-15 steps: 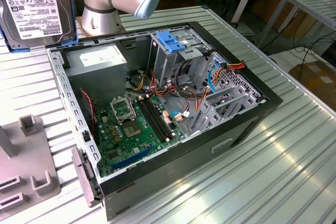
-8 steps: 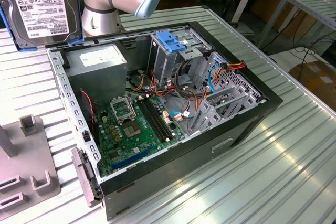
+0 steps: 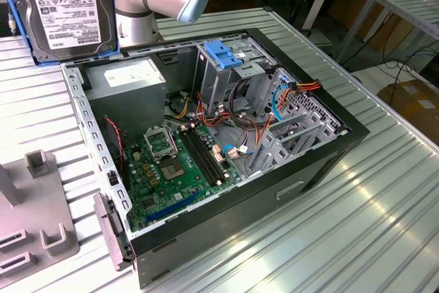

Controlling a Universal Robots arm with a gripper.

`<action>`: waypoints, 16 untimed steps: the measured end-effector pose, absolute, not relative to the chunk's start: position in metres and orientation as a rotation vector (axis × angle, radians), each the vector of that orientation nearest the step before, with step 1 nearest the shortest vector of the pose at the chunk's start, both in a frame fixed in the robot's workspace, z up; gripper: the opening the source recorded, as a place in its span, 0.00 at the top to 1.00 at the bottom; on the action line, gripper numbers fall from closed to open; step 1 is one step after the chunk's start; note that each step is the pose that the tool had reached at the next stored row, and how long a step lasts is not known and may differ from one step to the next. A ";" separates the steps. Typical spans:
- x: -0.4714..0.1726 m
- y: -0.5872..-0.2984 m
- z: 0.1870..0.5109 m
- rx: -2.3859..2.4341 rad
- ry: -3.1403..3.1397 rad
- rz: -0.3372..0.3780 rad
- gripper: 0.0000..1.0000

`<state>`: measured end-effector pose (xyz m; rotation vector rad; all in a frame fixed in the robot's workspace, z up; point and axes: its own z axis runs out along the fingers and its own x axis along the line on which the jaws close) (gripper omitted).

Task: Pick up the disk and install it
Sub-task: 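Pick up the disk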

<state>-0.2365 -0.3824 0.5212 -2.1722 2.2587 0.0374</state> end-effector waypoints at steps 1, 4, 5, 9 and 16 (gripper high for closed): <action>-0.235 -0.383 0.521 -2.172 2.259 0.037 0.63; -0.232 -0.385 0.521 -2.172 2.259 0.037 0.63; -0.231 -0.386 0.521 -2.172 2.259 0.037 0.63; -0.228 -0.391 0.521 -2.172 2.259 0.037 0.63; -0.223 -0.399 0.521 -2.173 2.259 0.036 0.63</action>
